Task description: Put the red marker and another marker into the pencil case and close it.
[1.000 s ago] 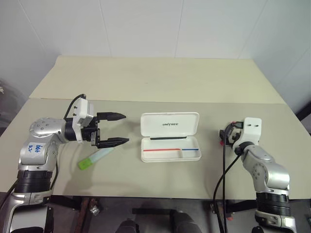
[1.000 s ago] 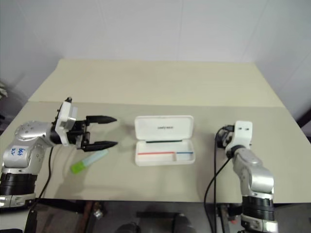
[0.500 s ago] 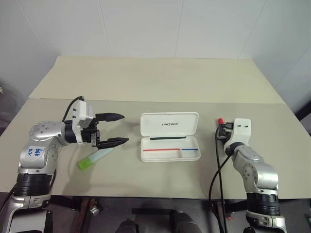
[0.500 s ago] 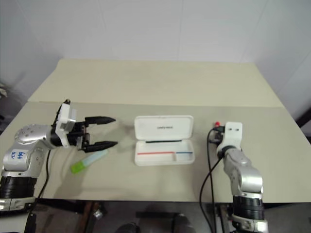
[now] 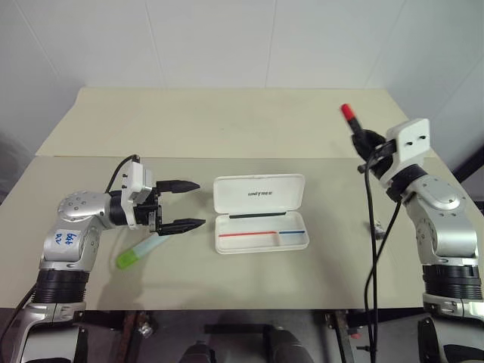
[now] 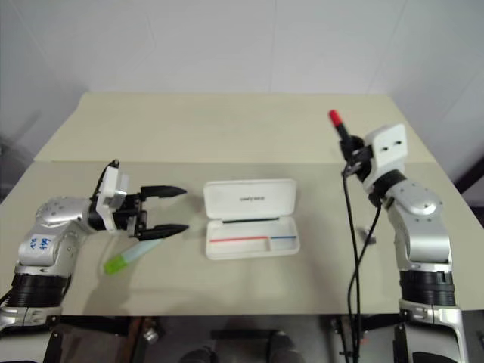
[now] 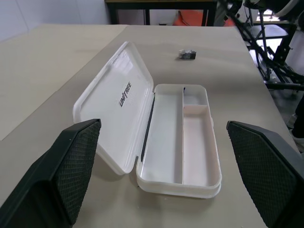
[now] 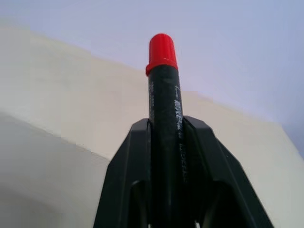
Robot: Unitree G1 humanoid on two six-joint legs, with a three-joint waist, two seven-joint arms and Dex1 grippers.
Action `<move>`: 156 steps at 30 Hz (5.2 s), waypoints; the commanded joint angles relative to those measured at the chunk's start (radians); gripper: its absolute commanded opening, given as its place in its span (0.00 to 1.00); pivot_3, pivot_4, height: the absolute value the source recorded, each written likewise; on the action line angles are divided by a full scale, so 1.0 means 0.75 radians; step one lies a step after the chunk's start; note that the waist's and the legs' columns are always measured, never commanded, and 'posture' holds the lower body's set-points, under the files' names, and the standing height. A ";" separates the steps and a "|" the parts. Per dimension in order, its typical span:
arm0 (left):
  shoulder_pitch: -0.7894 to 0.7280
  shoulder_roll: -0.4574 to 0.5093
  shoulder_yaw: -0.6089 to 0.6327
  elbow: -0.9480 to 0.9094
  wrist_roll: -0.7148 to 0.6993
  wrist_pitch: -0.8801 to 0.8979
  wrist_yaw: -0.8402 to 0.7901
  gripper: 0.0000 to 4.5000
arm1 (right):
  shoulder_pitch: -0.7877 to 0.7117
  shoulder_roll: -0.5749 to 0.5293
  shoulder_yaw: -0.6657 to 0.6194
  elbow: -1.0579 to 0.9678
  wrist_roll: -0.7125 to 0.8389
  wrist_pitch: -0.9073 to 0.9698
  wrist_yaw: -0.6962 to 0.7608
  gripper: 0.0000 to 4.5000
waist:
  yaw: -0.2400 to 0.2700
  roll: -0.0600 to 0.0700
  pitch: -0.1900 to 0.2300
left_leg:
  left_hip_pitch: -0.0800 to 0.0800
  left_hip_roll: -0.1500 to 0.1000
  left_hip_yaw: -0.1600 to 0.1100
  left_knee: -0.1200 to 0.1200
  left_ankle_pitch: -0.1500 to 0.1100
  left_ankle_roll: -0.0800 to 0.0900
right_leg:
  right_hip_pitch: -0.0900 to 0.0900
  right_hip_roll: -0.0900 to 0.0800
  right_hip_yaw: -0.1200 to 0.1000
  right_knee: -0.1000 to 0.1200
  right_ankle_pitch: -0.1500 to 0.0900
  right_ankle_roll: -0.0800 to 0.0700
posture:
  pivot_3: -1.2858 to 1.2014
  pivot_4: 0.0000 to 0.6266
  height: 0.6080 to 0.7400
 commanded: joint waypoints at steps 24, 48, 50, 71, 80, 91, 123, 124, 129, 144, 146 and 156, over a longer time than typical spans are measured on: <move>0.140 0.100 0.028 -0.031 0.005 -0.094 -0.009 1.00 | -0.203 0.094 0.565 0.481 -0.103 -0.614 1.105 0.14 | 0.003 0.000 0.000 | 0.001 0.001 -0.001 0.003 0.000 -0.001 | -0.002 -0.001 0.000 0.007 0.000 -0.001 | 0.52 0.24 1.00; 0.150 0.072 0.024 -0.095 -0.001 -0.059 0.044 1.00 | -0.368 0.209 0.553 0.868 -0.241 -0.842 0.928 0.66 | -0.001 0.000 0.000 | 0.001 0.001 -0.001 0.003 0.002 -0.003 | -0.005 -0.001 -0.001 0.012 -0.002 -0.003 | 0.52 0.24 1.00; 0.150 0.072 0.024 -0.096 -0.001 -0.059 0.045 1.00 | -0.364 0.214 0.546 0.834 -0.219 -0.823 0.934 0.82 | -0.001 0.000 0.000 | 0.001 0.001 -0.001 0.003 0.002 -0.003 | -0.005 -0.001 -0.001 0.012 -0.002 -0.003 | 0.52 0.24 1.00; 0.658 0.126 0.404 -0.161 -0.019 -0.125 0.196 1.00 | 0.021 -0.007 0.260 -0.298 0.325 0.082 0.763 1.00 | 0.007 0.000 0.000 | 0.001 0.002 -0.003 0.003 0.001 -0.004 | -0.006 -0.002 -0.001 0.009 -0.003 -0.006 | 0.52 0.24 1.00; 0.710 0.068 0.377 0.129 0.056 -0.250 0.229 1.00 | 0.144 -0.093 0.133 -0.321 0.303 0.068 0.686 1.00 | 0.016 -0.001 -0.001 | 0.001 0.001 -0.003 0.002 0.001 -0.004 | -0.005 -0.002 -0.003 0.007 -0.003 -0.006 | 0.52 0.24 1.00; 0.494 0.021 0.265 0.380 0.097 -0.337 0.206 0.96 | 0.152 -0.077 0.147 -0.368 0.302 0.084 0.626 1.00 | 0.020 -0.002 -0.001 | 0.002 0.001 -0.003 0.003 0.001 -0.004 | -0.005 -0.002 -0.002 0.010 -0.003 -0.006 | 0.52 0.24 1.00; 0.168 0.001 -0.028 -0.065 0.082 -0.178 0.102 0.25 | 0.229 -0.059 0.103 -0.266 0.277 0.038 0.569 1.00 | 0.039 -0.002 -0.001 | 0.001 0.001 -0.003 0.003 0.001 -0.004 | -0.005 -0.001 -0.003 0.009 -0.003 -0.006 | 0.52 0.24 1.00; 0.146 -0.018 -0.058 -0.077 0.083 -0.161 0.101 0.25 | 0.240 -0.059 0.098 -0.275 0.277 0.040 0.562 1.00 | 0.040 -0.002 -0.001 | 0.001 0.001 -0.002 0.003 0.001 -0.004 | -0.005 -0.001 -0.003 0.009 -0.003 -0.006 | 0.52 0.24 1.00; 0.047 -0.119 -0.208 -0.104 0.120 -0.098 0.120 0.25 | 0.316 -0.064 0.053 -0.351 0.285 0.057 0.494 1.00 | 0.042 -0.002 -0.001 | 0.000 0.000 -0.003 0.004 0.001 -0.004 | -0.005 -0.001 -0.003 0.009 -0.003 -0.006 | 0.52 0.24 1.00; -0.096 -0.319 -0.459 0.080 0.306 -0.079 0.164 0.25 | 0.522 -0.065 -0.038 -0.582 0.313 0.112 0.331 1.00 | 0.042 -0.002 -0.001 | 0.003 -0.001 -0.002 0.005 0.003 -0.002 | -0.003 0.001 0.000 0.011 -0.003 -0.005 | 0.52 0.24 1.00; -0.106 -0.322 -0.461 0.112 0.326 -0.090 0.172 0.25 | 0.531 -0.065 -0.043 -0.601 0.318 0.118 0.315 1.00 | 0.042 -0.002 -0.001 | 0.003 -0.001 -0.002 0.006 0.003 -0.002 | -0.002 0.001 0.000 0.010 -0.002 -0.004 | 0.52 0.24 1.00; -0.130 -0.350 -0.472 0.166 0.350 -0.082 0.167 0.25 | 0.543 -0.064 -0.047 -0.638 0.323 0.132 0.276 1.00 | 0.043 -0.002 -0.001 | 0.003 -0.002 -0.003 0.006 0.003 -0.002 | 0.001 0.001 0.000 0.007 -0.002 -0.003 | 0.52 0.24 1.00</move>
